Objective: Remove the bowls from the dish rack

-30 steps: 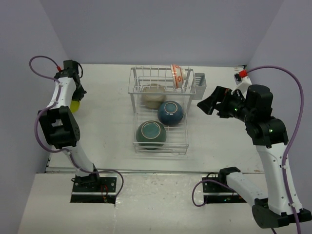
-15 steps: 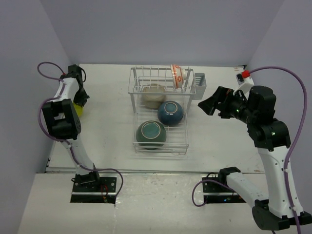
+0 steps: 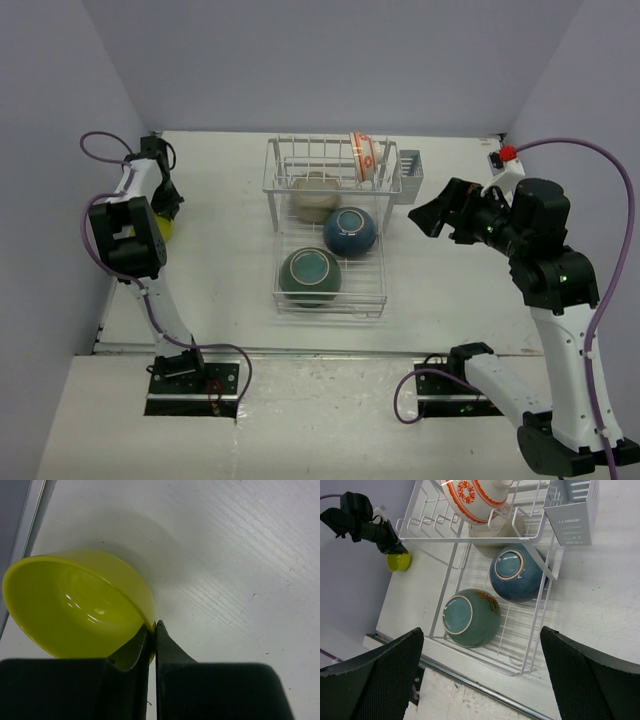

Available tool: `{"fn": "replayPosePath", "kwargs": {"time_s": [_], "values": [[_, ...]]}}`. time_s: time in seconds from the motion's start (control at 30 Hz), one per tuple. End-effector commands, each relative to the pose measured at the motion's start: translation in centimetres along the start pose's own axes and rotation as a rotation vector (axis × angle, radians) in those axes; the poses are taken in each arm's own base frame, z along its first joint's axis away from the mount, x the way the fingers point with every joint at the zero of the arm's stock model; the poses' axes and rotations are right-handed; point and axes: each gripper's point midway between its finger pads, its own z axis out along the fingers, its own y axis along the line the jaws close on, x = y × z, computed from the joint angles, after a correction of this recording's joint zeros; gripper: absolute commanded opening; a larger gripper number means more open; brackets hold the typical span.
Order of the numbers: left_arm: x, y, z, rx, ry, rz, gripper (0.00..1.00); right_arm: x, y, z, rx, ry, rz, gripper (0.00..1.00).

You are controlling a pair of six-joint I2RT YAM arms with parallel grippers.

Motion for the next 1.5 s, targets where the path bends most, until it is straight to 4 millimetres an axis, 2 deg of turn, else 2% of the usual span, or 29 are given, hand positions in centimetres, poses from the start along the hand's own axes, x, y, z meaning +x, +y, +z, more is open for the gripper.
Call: {"fn": "replayPosePath", "kwargs": {"time_s": [0.0,0.1,0.27,0.4,0.5,0.53,0.57,0.6,0.63,0.67,0.7,0.73,0.77,0.8,0.83,0.87,0.9,0.93,0.97,1.0,1.03,1.17,1.33,1.37,1.47], "values": [[-2.0,-0.1,-0.6,0.023,-0.045,0.000,0.01,-1.0,0.8,-1.1,-0.008,-0.044,-0.003,0.99],[-2.0,-0.4,-0.7,0.046,-0.043,-0.007,0.17,-1.0,0.8,-1.1,-0.011,-0.046,-0.002,0.99],[-2.9,-0.9,-1.9,0.080,-0.070,-0.022,0.33,-0.9,0.8,-1.0,-0.015,-0.042,0.002,0.99],[-3.4,-0.9,-2.7,0.081,-0.071,-0.033,0.40,-1.0,1.0,-1.1,-0.020,-0.046,0.000,0.99],[-4.9,-1.3,-5.8,0.131,-0.130,-0.064,0.41,-1.1,1.1,-1.1,-0.024,-0.047,0.001,0.99],[-6.5,-2.4,-9.0,0.198,-0.207,-0.073,0.43,-1.1,1.1,-1.1,-0.023,-0.048,-0.001,0.99],[-7.4,-3.1,-11.1,0.244,-0.250,-0.076,0.44,-1.0,1.0,-1.1,-0.021,-0.045,0.000,0.99],[-8.3,-4.1,-14.1,0.310,-0.300,-0.076,0.45,-1.1,0.9,-1.1,-0.015,-0.049,0.003,0.99],[-9.6,-6.8,-18.3,0.481,-0.351,-0.071,0.47,-1.1,0.8,-1.1,-0.009,-0.048,0.003,0.99],[-9.6,-9.0,-21.1,0.593,-0.379,-0.057,0.48,-1.2,0.8,-1.1,-0.005,-0.053,0.003,0.99],[-8.9,-10.4,-24.2,0.714,-0.399,-0.058,0.49,-1.3,0.6,-1.0,0.005,-0.058,0.006,0.99],[-8.6,-13.6,-27.7,0.924,-0.406,-0.051,0.50,-1.5,0.6,-1.0,0.012,-0.061,0.009,0.99],[-7.2,-16.3,-30.2,1.037,-0.398,-0.012,0.52,-1.8,0.6,-1.1,0.018,-0.068,0.015,0.99],[-5.8,-18.0,-32.1,1.131,-0.382,0.010,0.53,-1.8,0.3,-0.9,0.038,-0.062,0.024,0.99],[-5.5,-20.0,-35.8,1.303,-0.393,0.032,0.54,-2.0,0.3,-0.9,0.042,-0.061,0.028,0.99],[-3.4,-22.2,-38.4,1.405,-0.367,0.077,0.54,-2.3,0.4,-1.0,0.044,-0.067,0.029,0.99],[-2.4,-23.4,-39.6,1.470,-0.336,0.084,0.54,-2.3,0.3,-0.9,0.048,-0.063,0.030,0.99],[-1.8,-24.2,-42.6,1.596,-0.333,0.093,0.55,-2.3,0.3,-0.8,0.050,-0.062,0.034,0.99],[-0.3,-25.3,-44.3,1.655,-0.309,0.114,0.57,-2.3,0.3,-0.8,0.050,-0.063,0.038,0.99],[0.2,-25.9,-46.2,1.733,-0.297,0.113,0.57,-2.4,0.5,-0.9,0.043,-0.070,0.040,0.99],[2.0,-26.9,-47.5,1.776,-0.260,0.135,0.58,-2.3,0.4,-1.0,0.042,-0.072,0.041,0.99],[6.0,-29.1,-49.6,1.843,-0.157,0.167,0.60,-1.6,0.0,-1.3,0.050,-0.079,0.045,0.99],[8.5,-29.8,-49.1,1.834,-0.043,0.137,0.65,-1.5,-0.2,-1.8,0.059,-0.101,0.038,0.99],[8.9,-29.5,-49.5,1.839,-0.040,0.137,0.65,-1.5,-0.2,-1.8,0.062,-0.103,0.038,0.99],[10.1,-30.0,-48.5,1.787,-0.015,0.135,0.66,-1.4,-0.3,-1.8,0.060,-0.105,0.039,0.99]]}}
